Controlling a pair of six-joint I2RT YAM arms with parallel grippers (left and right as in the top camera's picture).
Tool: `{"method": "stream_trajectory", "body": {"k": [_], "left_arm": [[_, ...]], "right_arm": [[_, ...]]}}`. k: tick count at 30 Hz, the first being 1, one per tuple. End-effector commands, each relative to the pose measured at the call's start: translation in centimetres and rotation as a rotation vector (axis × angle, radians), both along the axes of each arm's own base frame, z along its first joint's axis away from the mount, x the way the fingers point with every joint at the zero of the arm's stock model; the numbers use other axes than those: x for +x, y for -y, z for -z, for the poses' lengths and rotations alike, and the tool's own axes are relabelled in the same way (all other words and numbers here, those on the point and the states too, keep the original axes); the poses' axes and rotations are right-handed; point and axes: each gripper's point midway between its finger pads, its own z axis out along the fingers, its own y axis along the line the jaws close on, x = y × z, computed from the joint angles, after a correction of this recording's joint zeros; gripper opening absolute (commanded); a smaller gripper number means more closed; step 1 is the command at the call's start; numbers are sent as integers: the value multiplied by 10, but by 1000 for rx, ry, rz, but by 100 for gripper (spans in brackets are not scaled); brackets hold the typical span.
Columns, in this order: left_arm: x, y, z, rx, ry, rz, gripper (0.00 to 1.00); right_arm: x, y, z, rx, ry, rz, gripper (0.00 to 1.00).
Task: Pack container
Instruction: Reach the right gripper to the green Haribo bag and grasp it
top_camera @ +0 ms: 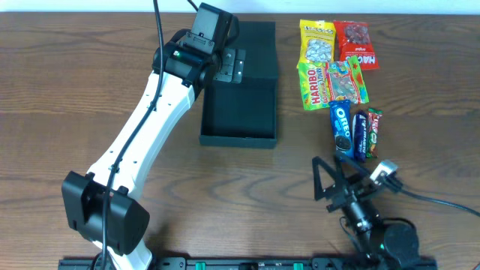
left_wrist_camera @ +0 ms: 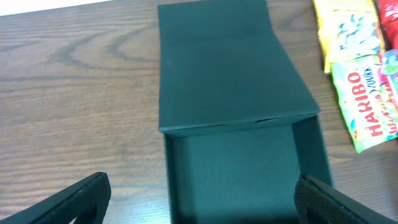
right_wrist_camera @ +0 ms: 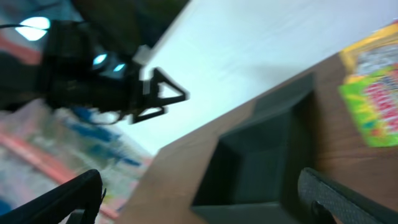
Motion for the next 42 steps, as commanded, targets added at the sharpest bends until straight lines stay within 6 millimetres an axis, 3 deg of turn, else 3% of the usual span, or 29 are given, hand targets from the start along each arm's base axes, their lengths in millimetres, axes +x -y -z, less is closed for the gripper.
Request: {"method": "stream_trajectory", "body": {"k": [1,7,11,13,17,24,31,36,42], "left_arm": [[4,5,-1,-16,8,22,95],[8,7,-5,-27,33,22,95],[10,7,-6,-30,41,22,95],[8,7,-5,-27,33,22,95],[5,5,-2,-20,17,22,95],[4,5,-1,-17,10,22,95],[3,4,0,-15,6,22,95],[3,4,0,-15,5,22,95],[0,3,3,-7,-11,22,95]], "right_arm": [[9,9,-17,-94,24,30,99],[59,26,-22,-307,-83,-6,99],[103,38,-21,-414,-137,-119,99],[136,51,-14,-497,-183,-152,99],[185,79,15,-630,-345,-200,99],[244,110,84,-830,-595,-291,99],[273,125,147,-948,-740,-243,91],[290,106,182,-966,-761,-225,89],[301,101,223,-1021,-816,-156,84]]}}
